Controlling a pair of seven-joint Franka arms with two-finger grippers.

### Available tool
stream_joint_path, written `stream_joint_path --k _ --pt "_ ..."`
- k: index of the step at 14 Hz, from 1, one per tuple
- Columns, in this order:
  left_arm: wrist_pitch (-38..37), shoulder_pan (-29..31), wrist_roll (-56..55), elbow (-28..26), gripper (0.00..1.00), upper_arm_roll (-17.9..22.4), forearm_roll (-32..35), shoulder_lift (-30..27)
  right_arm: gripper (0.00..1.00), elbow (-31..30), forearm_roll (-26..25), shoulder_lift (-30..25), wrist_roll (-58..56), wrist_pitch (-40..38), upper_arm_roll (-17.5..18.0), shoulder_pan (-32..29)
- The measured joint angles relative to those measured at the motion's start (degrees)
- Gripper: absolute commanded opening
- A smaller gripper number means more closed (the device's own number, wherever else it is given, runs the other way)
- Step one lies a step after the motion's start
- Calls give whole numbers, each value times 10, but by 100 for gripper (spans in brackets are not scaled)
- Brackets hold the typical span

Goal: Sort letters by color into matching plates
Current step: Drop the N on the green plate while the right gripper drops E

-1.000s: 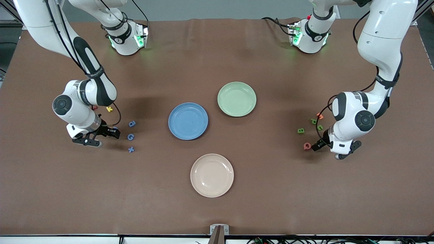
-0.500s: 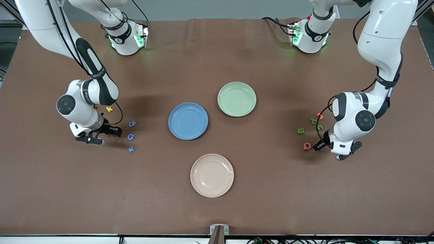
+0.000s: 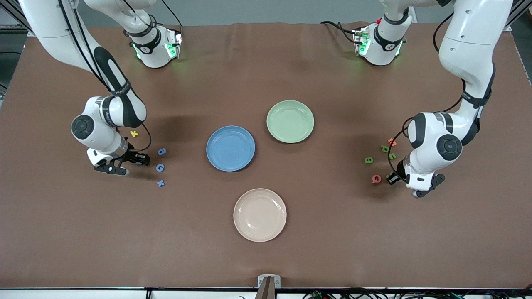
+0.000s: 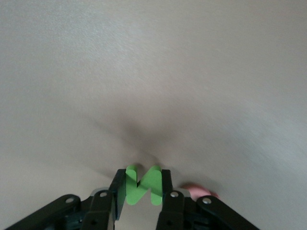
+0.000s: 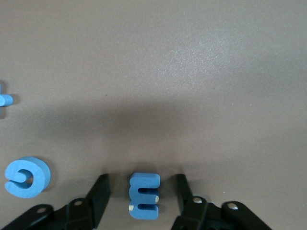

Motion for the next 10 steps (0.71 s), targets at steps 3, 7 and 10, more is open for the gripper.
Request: stream_joint_path --k 3,7,10 --pt "-106 -35 0 7 20 -4 0 -68 4 0 0 -3 0 0 -1 0" --pt "-192 -81 -47 5 19 -59 0 -151 0 -1 0 -4 1 -1 -2 0" --pt "-194 -86 -82 0 18 -139 0 -162 0 2 0 -4 24 -5 1 2"
